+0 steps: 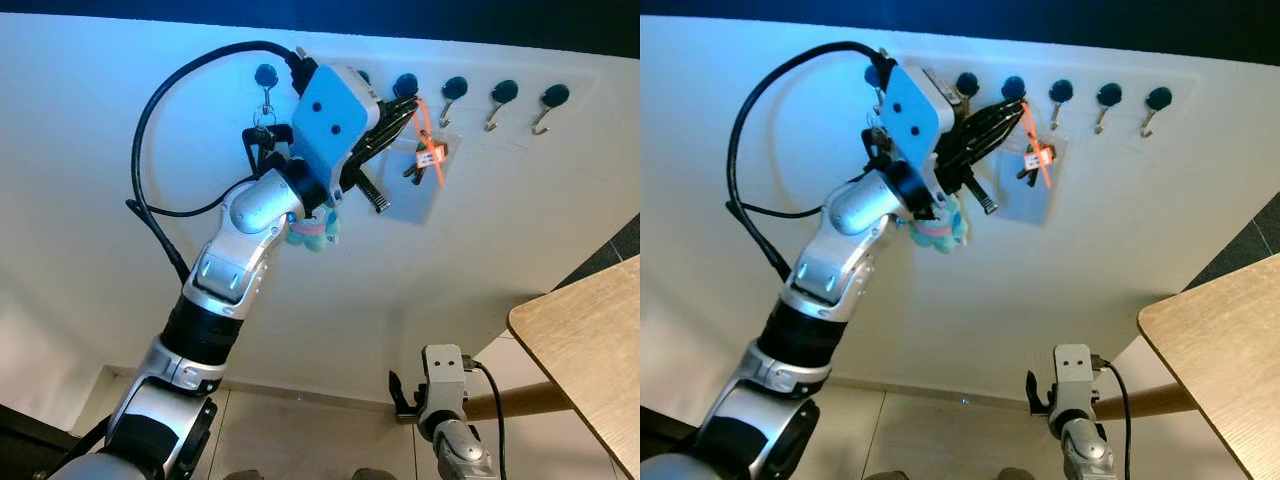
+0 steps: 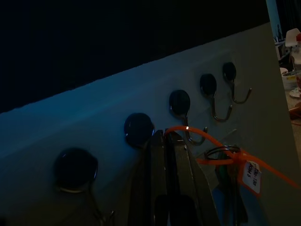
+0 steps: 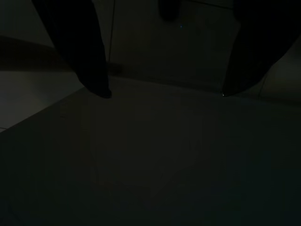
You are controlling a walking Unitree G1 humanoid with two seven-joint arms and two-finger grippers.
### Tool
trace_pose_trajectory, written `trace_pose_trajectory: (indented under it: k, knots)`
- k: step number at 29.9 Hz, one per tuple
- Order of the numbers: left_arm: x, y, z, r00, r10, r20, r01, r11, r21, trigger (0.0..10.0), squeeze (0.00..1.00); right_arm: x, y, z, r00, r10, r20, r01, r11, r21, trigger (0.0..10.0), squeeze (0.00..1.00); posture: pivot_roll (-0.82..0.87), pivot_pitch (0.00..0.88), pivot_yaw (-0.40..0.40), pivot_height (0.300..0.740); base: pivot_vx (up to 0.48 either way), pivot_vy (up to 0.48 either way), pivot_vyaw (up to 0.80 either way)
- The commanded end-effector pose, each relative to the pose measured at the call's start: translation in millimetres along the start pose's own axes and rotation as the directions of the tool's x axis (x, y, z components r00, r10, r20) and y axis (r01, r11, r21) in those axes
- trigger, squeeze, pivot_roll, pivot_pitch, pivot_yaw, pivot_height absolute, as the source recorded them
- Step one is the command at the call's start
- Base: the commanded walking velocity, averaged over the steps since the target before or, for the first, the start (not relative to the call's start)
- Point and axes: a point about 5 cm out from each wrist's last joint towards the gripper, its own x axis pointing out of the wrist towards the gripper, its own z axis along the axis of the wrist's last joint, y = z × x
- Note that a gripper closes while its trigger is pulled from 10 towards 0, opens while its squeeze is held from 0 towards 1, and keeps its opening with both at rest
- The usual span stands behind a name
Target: Hang keys on a hook
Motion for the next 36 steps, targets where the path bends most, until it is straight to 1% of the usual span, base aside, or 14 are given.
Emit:
trace_pose_trajectory:
  k: [1,2,3,4,7,11,22,25,32,33,34,35,36]
  knots:
    - [-10.2,12.1,-11.1,0.997,0.039,-0.065,-0.038,0.999,0.016,10.0,0.0,-1.2,-0.3,-1.6,1.0,-0.002,-0.001,0.002,1.0,0.002,10.0,0.0,0.05,0.077,-0.011,0.74,0.0,0.0,0.0]
    - [-13.1,18.7,-12.7,0.996,0.058,-0.07,-0.057,0.998,0.022,10.0,0.0,-1.2,-0.5,-1.6,1.0,-0.003,-0.001,0.003,1.0,0.002,10.0,0.0,0.05,0.078,-0.011,0.74,0.0,0.0,0.0]
    - [-13.1,18.7,-12.7,0.996,0.058,-0.07,-0.057,0.998,0.022,10.0,0.0,-1.2,-0.5,-1.6,1.0,-0.003,-0.001,0.003,1.0,0.002,10.0,0.0,0.05,0.078,-0.011,0.74,0.0,0.0,0.0]
    - [-16.5,24.6,-14.9,0.994,0.073,-0.078,-0.071,0.997,0.034,10.0,0.0,-1.2,-0.9,-1.6,1.0,-0.004,-0.002,0.004,1.0,0.002,10.0,0.0,0.05,0.078,-0.01,0.74,0.0,0.0,0.0]
    - [-18.5,27.3,-16.1,0.994,0.078,-0.082,-0.075,0.996,0.039,10.0,0.0,-1.3,-0.8,-1.7,1.0,-0.004,-0.002,0.004,1.0,0.002,10.0,0.0,0.05,0.078,-0.01,0.74,0.0,0.0,0.0]
    - [-27.2,36.7,-22.2,0.989,0.098,-0.11,-0.091,0.994,0.066,10.0,0.0,-1.9,-0.8,-2.8,1.0,-0.004,-0.005,0.004,1.0,0.002,10.0,0.0,0.06,0.078,-0.009,0.74,0.0,0.0,0.0]
    - [-31.0,36.1,-24.5,0.99,0.082,-0.112,-0.075,0.995,0.068,10.0,0.0,-2.2,0.2,-3.3,1.0,-0.004,-0.004,0.004,1.0,0.004,10.0,0.0,0.06,0.075,-0.005,0.74,0.0,0.0,0.0]
    - [-33.8,36.1,-23.9,0.993,0.064,-0.095,-0.06,0.997,0.048,10.0,0.0,-2.5,0.1,-3.7,1.0,-0.005,-0.005,0.005,1.0,0.005,10.0,0.0,0.06,0.075,-0.005,0.74,0.0,0.0,0.0]
    - [-32.2,37.3,-18.6,0.996,0.074,-0.053,-0.073,0.997,0.021,10.0,0.0,-2.6,-0.3,-4.0,1.0,-0.007,-0.006,0.007,1.0,0.005,10.0,0.0,0.06,0.072,-0.005,0.74,0.0,0.0,0.0]
    - [-31.5,37.8,-17.6,0.996,0.08,-0.046,-0.079,0.997,0.02,10.0,0.45,-2.6,-0.3,-4.0,1.0,-0.007,-0.006,0.007,1.0,0.004,10.0,0.0,0.06,0.072,-0.005,0.74,0.0,0.0,0.0]
    - [-30.9,38.2,-16.8,0.996,0.084,-0.041,-0.083,0.996,0.02,10.0,0.95,-2.6,-0.5,-3.9,1.0,-0.007,-0.006,0.007,1.0,0.004,10.0,0.0,0.06,0.073,-0.005,0.74,0.0,0.0,0.0]
    - [-30.6,38.4,-16.5,0.996,0.086,-0.039,-0.085,0.996,0.02,10.0,0.95,-2.6,-0.6,-3.9,1.0,-0.007,-0.006,0.007,1.0,0.004,10.0,0.0,0.06,0.073,-0.005,0.74,0.0,0.0,0.0]
    - [-30.4,38.2,-16.2,0.996,0.086,-0.037,-0.085,0.996,0.019,10.0,1.0,-2.6,-0.7,-3.9,1.0,-0.007,-0.006,0.007,1.0,0.004,10.0,0.0,0.06,0.074,-0.004,0.74,0.0,0.0,0.0]
